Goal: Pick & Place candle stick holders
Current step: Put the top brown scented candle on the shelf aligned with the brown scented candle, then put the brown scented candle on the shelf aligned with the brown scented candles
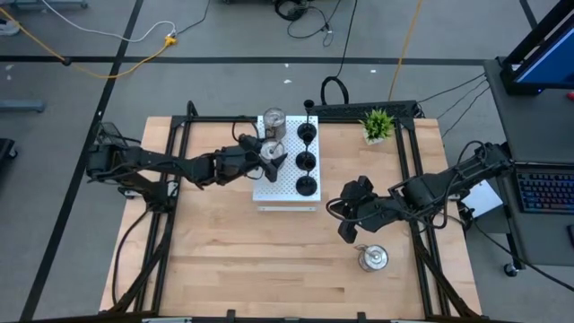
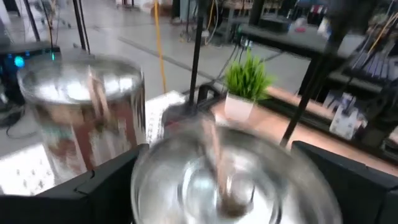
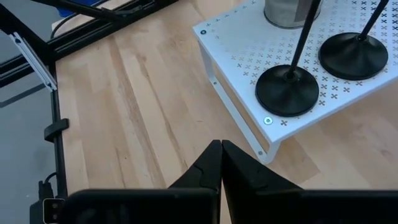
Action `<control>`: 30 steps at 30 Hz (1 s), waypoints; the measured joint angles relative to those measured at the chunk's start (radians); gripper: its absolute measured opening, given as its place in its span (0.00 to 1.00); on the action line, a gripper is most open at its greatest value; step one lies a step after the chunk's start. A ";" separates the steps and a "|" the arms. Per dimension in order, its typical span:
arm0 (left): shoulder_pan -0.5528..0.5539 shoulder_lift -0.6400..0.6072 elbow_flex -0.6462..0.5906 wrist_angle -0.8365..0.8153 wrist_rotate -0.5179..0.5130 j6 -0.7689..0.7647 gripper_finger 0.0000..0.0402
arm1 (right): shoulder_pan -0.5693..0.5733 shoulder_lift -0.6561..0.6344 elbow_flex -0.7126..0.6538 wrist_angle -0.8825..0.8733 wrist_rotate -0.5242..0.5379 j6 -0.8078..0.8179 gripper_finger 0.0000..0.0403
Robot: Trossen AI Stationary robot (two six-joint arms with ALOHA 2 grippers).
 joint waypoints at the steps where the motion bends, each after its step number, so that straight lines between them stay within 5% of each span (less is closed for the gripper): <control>1: 0.000 -0.003 0.002 0.006 0.000 0.005 0.98 | 0.000 0.000 0.000 0.001 0.000 0.000 0.00; 11: -0.001 -0.089 0.001 0.039 0.041 0.029 0.98 | 0.000 0.000 0.000 -0.002 -0.001 -0.004 0.00; 19: -0.045 -0.274 0.001 0.015 0.186 0.035 0.98 | 0.001 0.000 0.000 -0.005 -0.136 -0.020 0.00; 30: -0.337 -0.502 0.001 -0.292 0.261 -0.059 0.98 | 0.040 0.000 0.000 -0.306 -0.229 0.234 0.00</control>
